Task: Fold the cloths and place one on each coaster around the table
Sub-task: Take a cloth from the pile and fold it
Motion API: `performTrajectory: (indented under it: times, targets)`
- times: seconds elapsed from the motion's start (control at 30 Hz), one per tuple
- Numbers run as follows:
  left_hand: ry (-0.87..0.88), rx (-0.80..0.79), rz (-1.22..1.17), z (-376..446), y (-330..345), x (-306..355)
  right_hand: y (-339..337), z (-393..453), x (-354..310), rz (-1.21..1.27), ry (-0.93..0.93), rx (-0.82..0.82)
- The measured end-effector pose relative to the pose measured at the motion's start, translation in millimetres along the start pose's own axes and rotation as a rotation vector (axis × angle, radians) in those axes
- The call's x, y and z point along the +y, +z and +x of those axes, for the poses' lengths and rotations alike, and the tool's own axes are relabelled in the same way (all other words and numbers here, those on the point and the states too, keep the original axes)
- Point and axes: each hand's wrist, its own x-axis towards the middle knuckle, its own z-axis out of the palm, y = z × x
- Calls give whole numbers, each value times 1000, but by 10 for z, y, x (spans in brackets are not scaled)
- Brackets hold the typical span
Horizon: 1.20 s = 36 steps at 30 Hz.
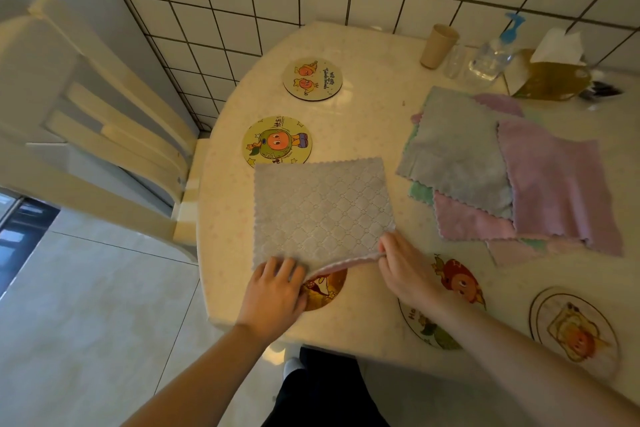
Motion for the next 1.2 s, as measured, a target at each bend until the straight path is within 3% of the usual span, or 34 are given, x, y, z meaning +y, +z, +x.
performTrajectory:
  times: [0.1, 0.27, 0.33, 0.43, 0.5, 0.67, 0.77, 0.93, 1.2]
  targets:
    - [-36, -12, -92, 84, -19, -104, -81, 67, 56, -70, -99, -14]
    - [-178, -157, -392, 228, -221, -282, -165, 24, 243, -211, -231, -388]
    - [-249, -276, -509, 345, -310, -374, -222, 0, 324, -173, -239, -369]
    - [-338, -370, -680, 530, -424, -586, -359, 105, 435, 156, -66, -243]
    - [-424, -332, -754, 648, -496, -730, -463, 289, 492, 331, 37, -153]
    - [-861, -33, -1067, 1043, -581, -934, -614, 895, 513, 637, 233, -37]
    - [-1013, 68, -1129, 1298, -530, -992, -519, 1282, 541, 738, 359, 6]
    - [-1144, 149, -1159, 1539, -405, -1079, -362, 1666, 637, 818, 444, -7]
    - [-1170, 84, -1177, 1619, -273, -1237, -264, 1888, 696, 743, 483, 4]
